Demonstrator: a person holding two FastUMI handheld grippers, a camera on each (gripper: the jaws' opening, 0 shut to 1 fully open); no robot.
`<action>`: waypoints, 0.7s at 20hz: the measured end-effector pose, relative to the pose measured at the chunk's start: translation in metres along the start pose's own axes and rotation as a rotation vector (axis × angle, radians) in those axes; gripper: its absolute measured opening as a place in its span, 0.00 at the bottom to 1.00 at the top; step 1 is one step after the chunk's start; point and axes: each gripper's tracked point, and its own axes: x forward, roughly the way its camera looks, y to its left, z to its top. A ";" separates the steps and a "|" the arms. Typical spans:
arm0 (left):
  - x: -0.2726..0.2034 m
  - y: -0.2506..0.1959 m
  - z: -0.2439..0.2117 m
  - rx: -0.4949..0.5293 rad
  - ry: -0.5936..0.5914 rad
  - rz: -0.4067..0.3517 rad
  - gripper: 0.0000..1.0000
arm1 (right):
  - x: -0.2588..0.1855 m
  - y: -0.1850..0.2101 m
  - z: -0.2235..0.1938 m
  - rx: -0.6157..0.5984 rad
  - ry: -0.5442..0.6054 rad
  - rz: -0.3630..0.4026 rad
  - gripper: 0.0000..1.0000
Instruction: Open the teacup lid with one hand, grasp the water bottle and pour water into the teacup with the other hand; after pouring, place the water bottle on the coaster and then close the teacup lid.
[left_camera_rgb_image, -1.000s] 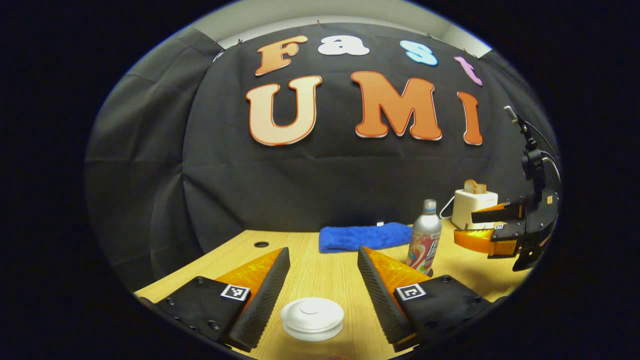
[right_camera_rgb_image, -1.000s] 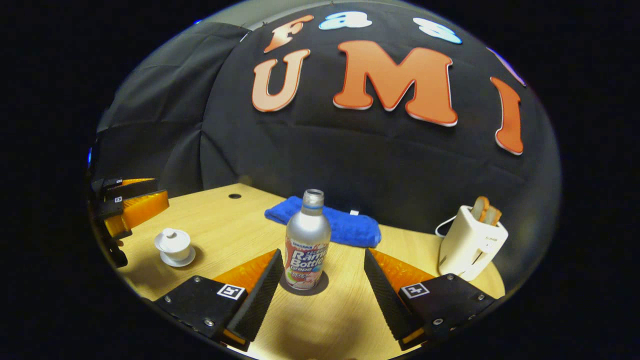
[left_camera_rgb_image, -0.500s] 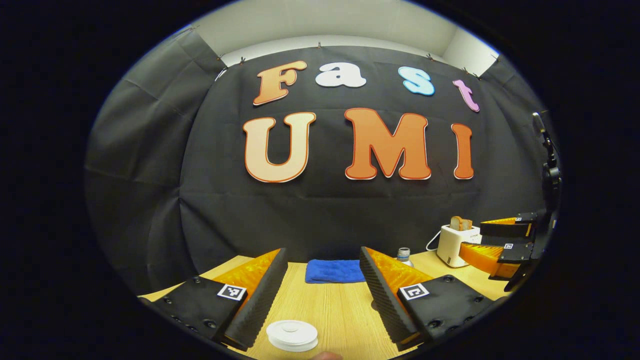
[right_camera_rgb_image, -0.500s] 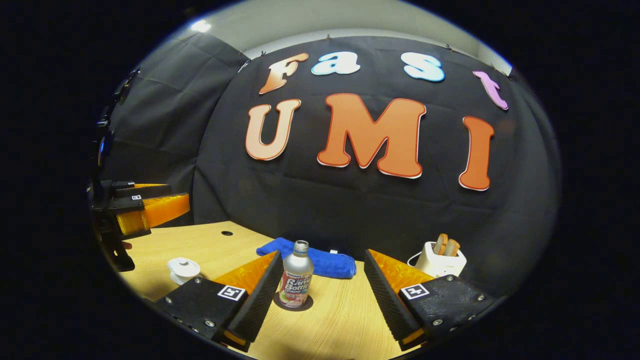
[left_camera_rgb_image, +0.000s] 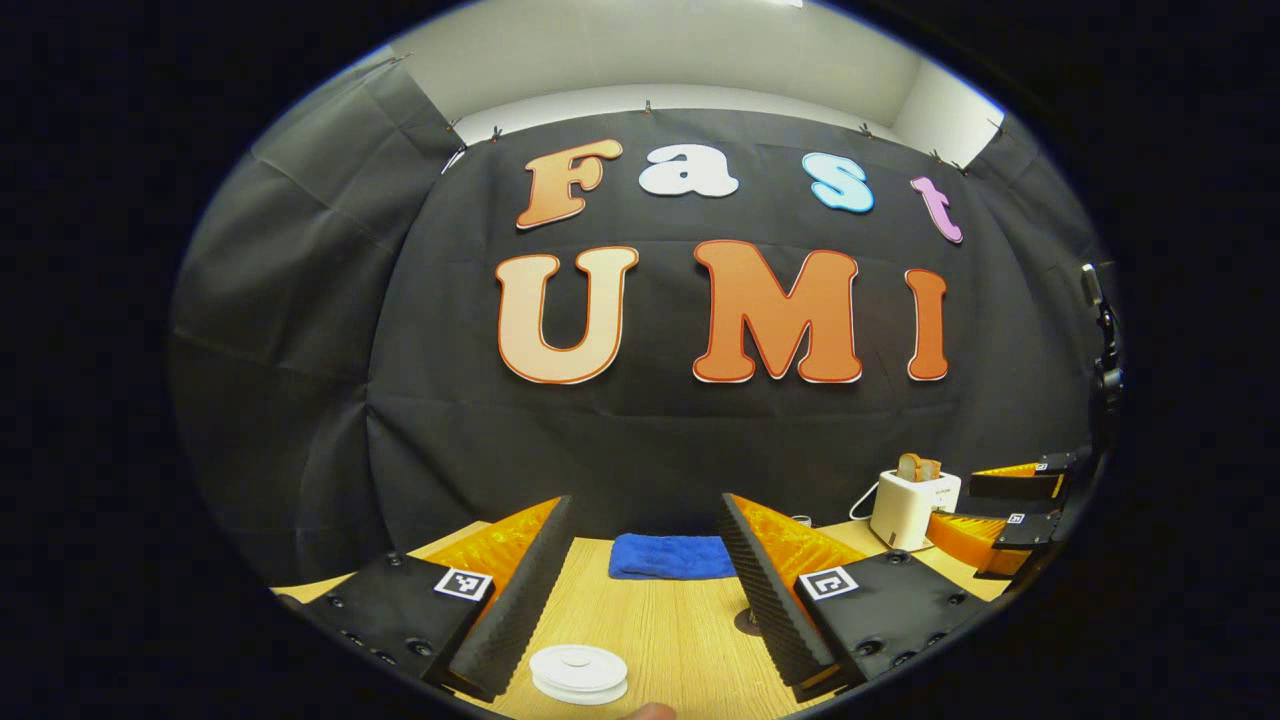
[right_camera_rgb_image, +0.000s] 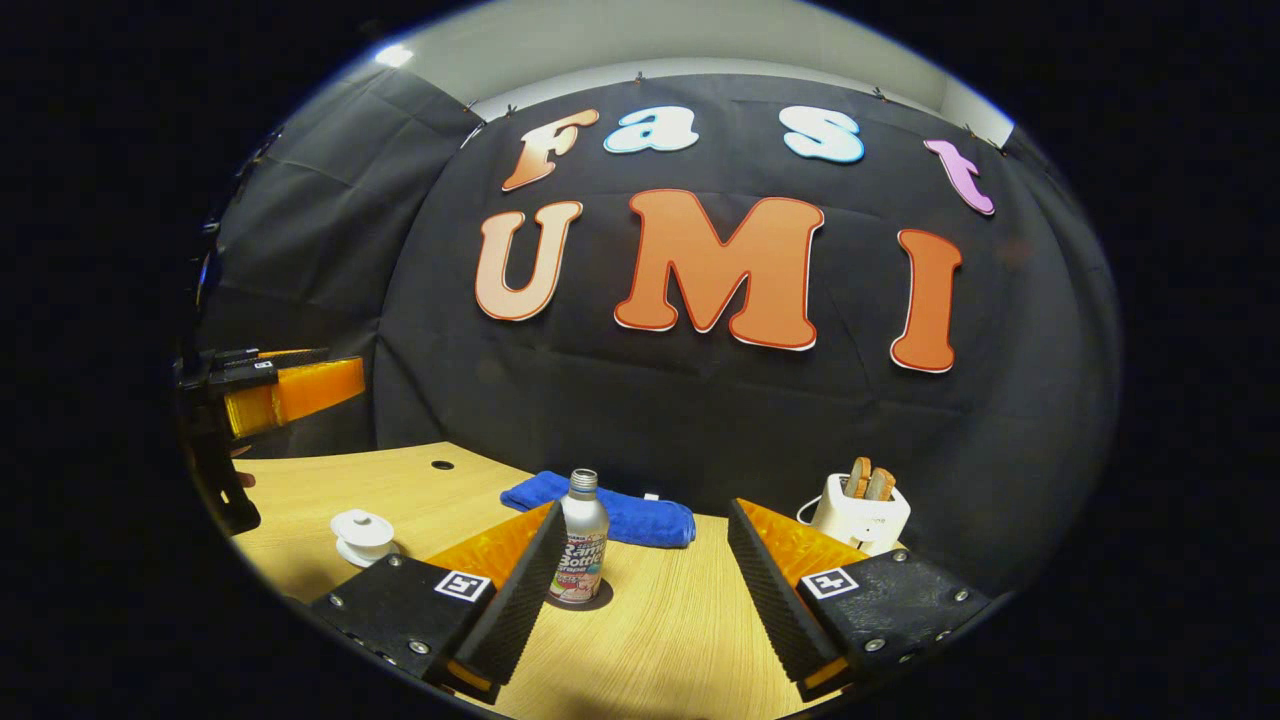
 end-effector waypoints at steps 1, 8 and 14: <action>-0.001 0.000 -0.003 -0.004 0.001 0.001 0.92 | -0.002 0.000 0.000 0.003 -0.002 0.001 0.97; 0.000 0.003 -0.016 0.028 0.026 0.010 0.99 | -0.007 0.001 -0.008 0.007 0.002 -0.008 0.97; -0.004 0.001 -0.025 0.028 0.039 0.007 0.99 | -0.009 0.004 -0.008 0.014 -0.001 -0.001 0.97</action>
